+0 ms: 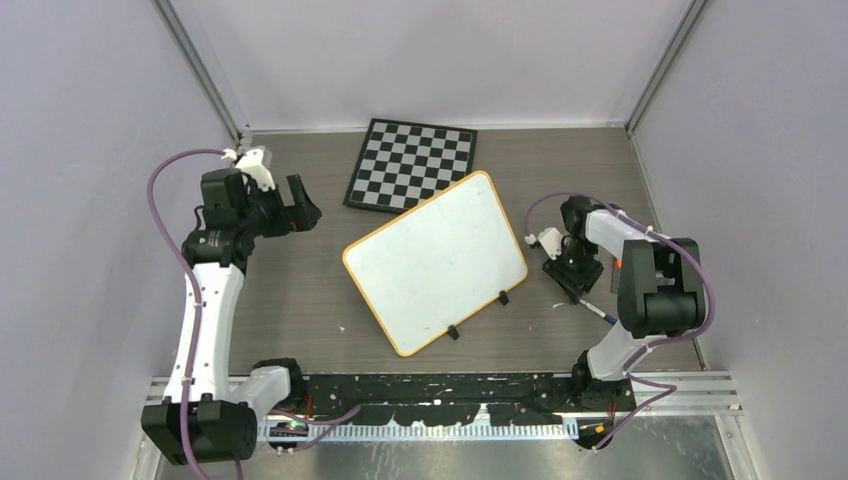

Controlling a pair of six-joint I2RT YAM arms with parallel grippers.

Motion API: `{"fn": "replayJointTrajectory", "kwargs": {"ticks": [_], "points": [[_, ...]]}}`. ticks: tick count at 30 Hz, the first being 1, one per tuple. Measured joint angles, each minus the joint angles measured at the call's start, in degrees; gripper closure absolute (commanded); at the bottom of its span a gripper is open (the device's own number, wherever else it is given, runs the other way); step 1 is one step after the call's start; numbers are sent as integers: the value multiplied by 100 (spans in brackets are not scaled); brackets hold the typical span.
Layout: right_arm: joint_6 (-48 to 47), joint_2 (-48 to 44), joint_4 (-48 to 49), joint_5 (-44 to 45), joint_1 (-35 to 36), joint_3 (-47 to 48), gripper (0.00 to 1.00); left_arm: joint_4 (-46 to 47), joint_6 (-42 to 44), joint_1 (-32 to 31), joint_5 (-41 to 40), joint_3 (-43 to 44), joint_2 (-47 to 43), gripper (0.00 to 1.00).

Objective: Write a sentence on the whiteboard
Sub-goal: Open the whiteboard marker at the center of the board.

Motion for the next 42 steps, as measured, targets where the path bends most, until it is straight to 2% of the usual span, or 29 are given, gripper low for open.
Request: {"fn": "replayJointTrajectory", "kwargs": {"ticks": [5,9,10,14,18,21,27,30,33,37,42], "points": [[96,68,330,155,0,-240,62,28,-2,0,0,0,26,0],[197,-76,385,160,17,-396,94,37,-4,0,2,0,59,0],[227,-125,389,168,17,-448,99,37,-4,0,4,0,66,0],[323,-264,422,168,9,-514,100,35,4,0,90,0,103,0],[546,-350,181,-205,-149,-258,100,-70,164,-2,197,105,262,0],[791,-573,-190,-588,-273,476,100,-256,374,-2,286,334,457,0],[1626,-1073,-778,-1644,-339,2662,100,-669,881,-2,669,957,542,0],[2282,-1145,-918,-2365,-328,3696,100,-804,1029,-20,1001,1338,544,0],[3228,-1180,-763,-3097,-262,4262,100,-866,1043,-109,1460,1720,570,0],[4763,-1349,-22,-3644,-17,4262,100,-651,726,-490,2026,1851,592,0],[6277,-1569,1150,-3620,632,3919,100,-181,291,-1665,2024,1853,778,3]]}}
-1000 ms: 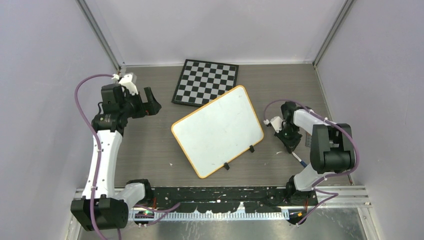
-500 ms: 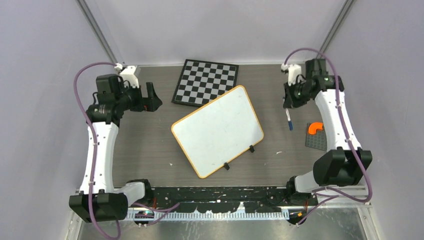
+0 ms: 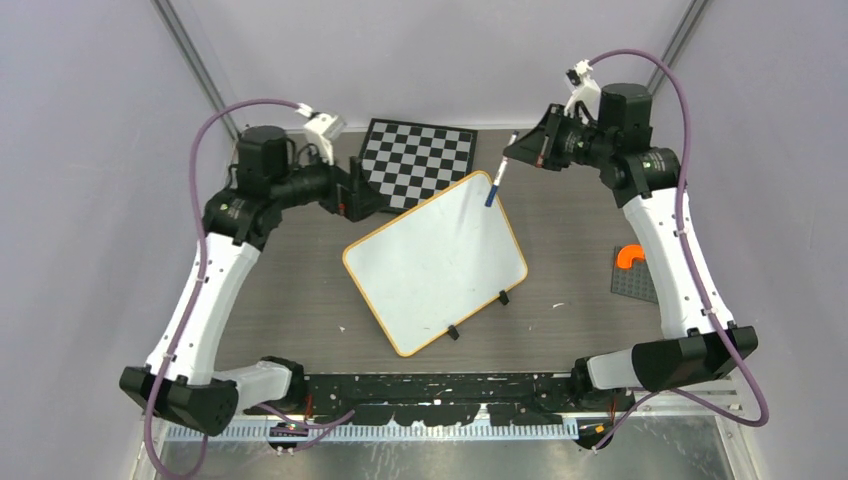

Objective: Write a sentence on the whiteboard
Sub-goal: Open the whiteboard marker at the center of the board.

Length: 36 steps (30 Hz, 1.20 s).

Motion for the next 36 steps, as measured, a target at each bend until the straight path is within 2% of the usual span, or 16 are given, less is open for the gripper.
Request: {"fn": "replayJointTrajectory", "kwargs": {"ticks": [5,11,16,21,27,30,32,33,34,35,36], "points": [[997,31,514,332,472,-57,100,330,-232,-1196,-380,203,538,11],[1843,28,708,699,560,-402,100,474,-348,-1875,-876,570,1259,13],[2308,28,769,763,579,-538,100,481,-168,-2542,-1237,999,1711,21],[2656,26,1078,592,610,-629,100,485,-92,-2885,-1392,1270,1985,27],[2822,26,1217,396,765,-734,100,487,-24,-2927,-1580,1447,2122,41],[2881,26,1338,282,833,-769,100,490,-13,-2940,-1641,1491,2175,59],[2911,24,1397,214,852,-791,99,492,-24,-2944,-1683,1491,2199,82],[2916,24,1438,175,861,-807,90,494,-46,-2944,-1690,1491,2210,93],[2911,15,1491,151,874,-831,76,487,-37,-2942,-1690,1491,2218,99],[2889,0,1532,105,874,-866,61,463,-55,-2940,-1751,1491,2218,100],[2872,-37,1545,37,861,-905,53,435,-9,-2920,-1753,1491,2218,100]]}}
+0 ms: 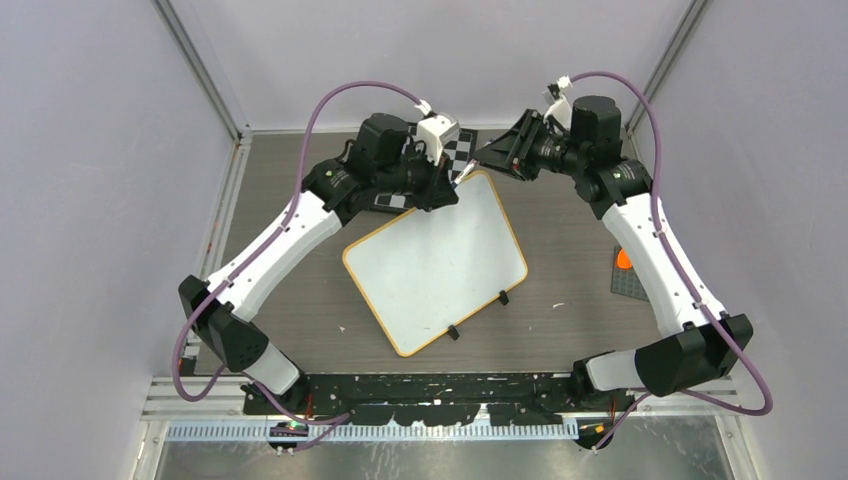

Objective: Write a sentence on the whiteboard
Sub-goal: Open the whiteboard marker at the center of the board.

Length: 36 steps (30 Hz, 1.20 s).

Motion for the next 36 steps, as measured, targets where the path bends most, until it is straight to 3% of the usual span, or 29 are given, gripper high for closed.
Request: {"fn": "replayJointTrajectory", "kwargs": {"ticks": [5,10,14,24,36], "points": [[-503,-22,-114,-721,-2,-13,39,-273,669,92,494,-4,-46,100],[-1631,-22,-994,-1534,13,-9,29,-935,1685,140,1139,-249,-431,100],[-2304,-22,-1631,-2146,28,-9,27,-1464,2310,173,1617,-400,-745,100],[-3150,-22,-2455,-2632,660,-9,51,-2024,2839,177,2159,-463,-796,100],[-3182,-22,-2546,-2577,920,-9,58,-2028,2717,175,2367,-463,-645,100]]}}
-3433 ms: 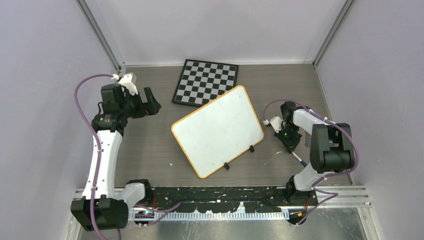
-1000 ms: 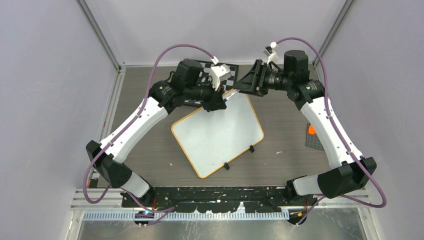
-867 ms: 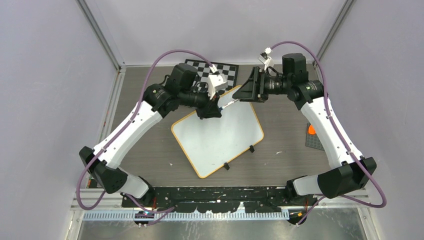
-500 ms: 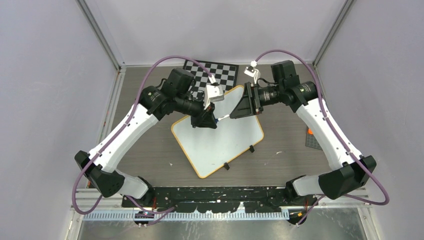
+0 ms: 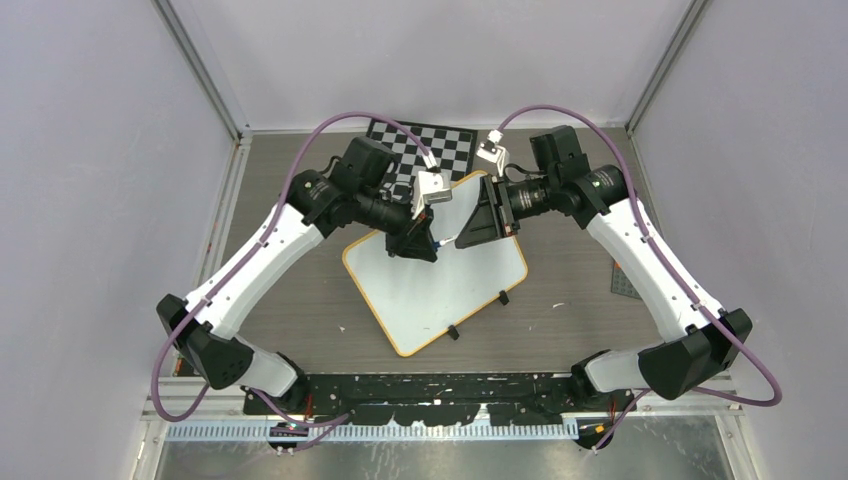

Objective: Write a sentence on the whiteboard
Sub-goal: Open the whiteboard marker at the center of the board.

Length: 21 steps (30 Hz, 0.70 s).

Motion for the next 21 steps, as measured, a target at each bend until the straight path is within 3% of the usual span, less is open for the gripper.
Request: {"fn": "replayJointTrajectory", "kwargs": {"ticks": [10,21], "points": [[-66,0,-55,4,96,0,69,-87,42,-33,179,2,66,100],[-796,0,-756,2,328,0,68,-518,481,-98,188,181,109,100]]}}
